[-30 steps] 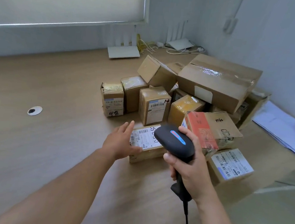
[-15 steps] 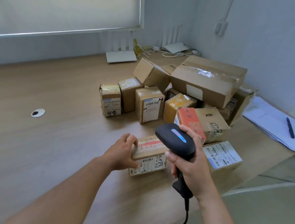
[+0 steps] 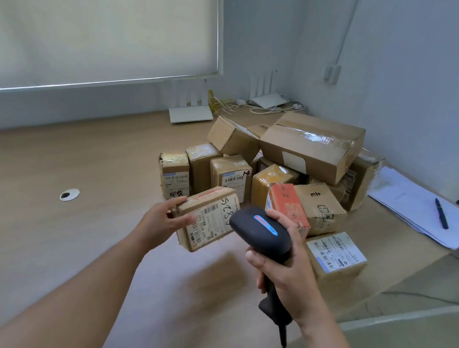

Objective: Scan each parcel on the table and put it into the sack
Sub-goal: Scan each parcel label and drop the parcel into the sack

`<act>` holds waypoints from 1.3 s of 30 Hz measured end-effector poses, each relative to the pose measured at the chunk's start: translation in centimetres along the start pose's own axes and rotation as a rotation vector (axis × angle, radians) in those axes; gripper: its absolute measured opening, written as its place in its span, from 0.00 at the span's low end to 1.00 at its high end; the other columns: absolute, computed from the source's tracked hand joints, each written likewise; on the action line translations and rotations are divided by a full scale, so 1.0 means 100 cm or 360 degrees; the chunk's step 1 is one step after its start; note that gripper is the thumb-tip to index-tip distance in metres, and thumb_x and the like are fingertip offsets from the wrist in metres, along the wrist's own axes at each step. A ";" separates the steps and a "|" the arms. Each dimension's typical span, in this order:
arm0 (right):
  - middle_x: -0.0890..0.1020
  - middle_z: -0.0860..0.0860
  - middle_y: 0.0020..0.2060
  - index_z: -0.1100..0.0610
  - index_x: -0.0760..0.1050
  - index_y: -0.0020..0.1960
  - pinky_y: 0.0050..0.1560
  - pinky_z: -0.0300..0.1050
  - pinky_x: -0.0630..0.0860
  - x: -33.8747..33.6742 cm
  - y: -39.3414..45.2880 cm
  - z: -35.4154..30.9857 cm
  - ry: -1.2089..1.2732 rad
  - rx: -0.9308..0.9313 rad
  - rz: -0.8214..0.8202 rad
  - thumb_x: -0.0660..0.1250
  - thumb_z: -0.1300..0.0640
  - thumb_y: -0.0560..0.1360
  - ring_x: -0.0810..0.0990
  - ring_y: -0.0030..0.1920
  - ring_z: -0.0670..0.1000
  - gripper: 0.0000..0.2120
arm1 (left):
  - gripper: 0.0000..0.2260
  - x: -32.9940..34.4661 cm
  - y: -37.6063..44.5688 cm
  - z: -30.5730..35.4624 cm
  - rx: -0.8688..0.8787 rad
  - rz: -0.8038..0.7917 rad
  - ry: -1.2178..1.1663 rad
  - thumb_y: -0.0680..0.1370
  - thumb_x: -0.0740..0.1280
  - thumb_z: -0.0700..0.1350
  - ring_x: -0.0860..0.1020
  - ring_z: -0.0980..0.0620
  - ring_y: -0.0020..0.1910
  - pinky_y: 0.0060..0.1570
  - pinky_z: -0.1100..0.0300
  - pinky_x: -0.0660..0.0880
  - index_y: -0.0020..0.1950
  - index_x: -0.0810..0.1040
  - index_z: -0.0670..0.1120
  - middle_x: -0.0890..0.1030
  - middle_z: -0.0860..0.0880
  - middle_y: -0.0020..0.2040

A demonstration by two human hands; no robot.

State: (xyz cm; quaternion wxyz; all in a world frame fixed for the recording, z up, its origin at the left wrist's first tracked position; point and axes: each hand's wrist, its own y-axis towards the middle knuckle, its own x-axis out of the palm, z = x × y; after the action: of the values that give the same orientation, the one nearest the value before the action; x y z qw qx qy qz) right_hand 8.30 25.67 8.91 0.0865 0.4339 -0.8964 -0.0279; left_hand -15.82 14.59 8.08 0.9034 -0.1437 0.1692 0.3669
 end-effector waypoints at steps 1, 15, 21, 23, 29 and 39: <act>0.82 0.48 0.45 0.39 0.72 0.63 0.26 0.47 0.72 0.002 0.000 -0.001 0.0003 0.0003 -0.0019 0.74 0.64 0.67 0.72 0.26 0.56 0.31 | 0.27 -0.004 0.000 0.004 0.0016 0.0021 -0.0031 0.73 0.73 0.45 0.76 0.45 0.60 0.62 0.46 0.74 0.71 0.70 0.46 0.77 0.46 0.60; 0.76 0.57 0.57 0.37 0.71 0.64 0.27 0.49 0.73 0.017 0.000 -0.005 0.0014 -0.0027 -0.0199 0.74 0.61 0.67 0.72 0.28 0.60 0.32 | 0.25 -0.031 -0.017 0.028 0.0139 0.0154 -0.0055 0.74 0.72 0.44 0.78 0.47 0.57 0.59 0.50 0.76 0.70 0.71 0.46 0.79 0.46 0.58; 0.76 0.57 0.57 0.37 0.70 0.65 0.28 0.49 0.74 0.013 -0.005 -0.005 0.0004 -0.0046 -0.0233 0.74 0.61 0.67 0.74 0.28 0.58 0.32 | 0.22 -0.029 -0.022 0.031 0.0178 0.0156 0.0046 0.77 0.68 0.41 0.78 0.48 0.56 0.55 0.53 0.76 0.70 0.71 0.46 0.79 0.47 0.56; 0.76 0.57 0.57 0.37 0.70 0.65 0.28 0.48 0.75 0.011 -0.006 -0.006 0.0003 -0.0053 -0.0245 0.74 0.61 0.67 0.74 0.29 0.58 0.32 | 0.21 -0.027 -0.025 0.032 0.0180 0.0163 0.0081 0.78 0.67 0.41 0.77 0.49 0.56 0.53 0.55 0.76 0.71 0.70 0.46 0.78 0.47 0.56; 0.76 0.55 0.58 0.37 0.71 0.65 0.29 0.51 0.75 0.006 -0.011 -0.010 0.0002 -0.0078 -0.0254 0.74 0.61 0.67 0.74 0.29 0.59 0.32 | 0.22 -0.023 -0.034 0.037 0.0171 0.0159 0.0107 0.78 0.67 0.41 0.76 0.50 0.55 0.51 0.57 0.75 0.72 0.69 0.46 0.77 0.48 0.55; 0.78 0.55 0.55 0.39 0.71 0.65 0.28 0.50 0.74 -0.007 -0.020 -0.014 0.0048 -0.0082 -0.0302 0.74 0.62 0.67 0.73 0.28 0.59 0.32 | 0.31 -0.014 -0.048 0.038 0.0101 0.0325 0.0087 0.71 0.74 0.45 0.76 0.46 0.57 0.55 0.53 0.76 0.72 0.67 0.49 0.73 0.45 0.61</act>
State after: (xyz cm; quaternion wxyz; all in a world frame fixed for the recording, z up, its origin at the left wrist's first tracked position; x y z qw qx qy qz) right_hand 10.52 24.98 9.92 0.1082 0.5147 -0.8489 -0.0525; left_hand -12.62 11.89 12.78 0.8604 -0.1071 0.2192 0.4474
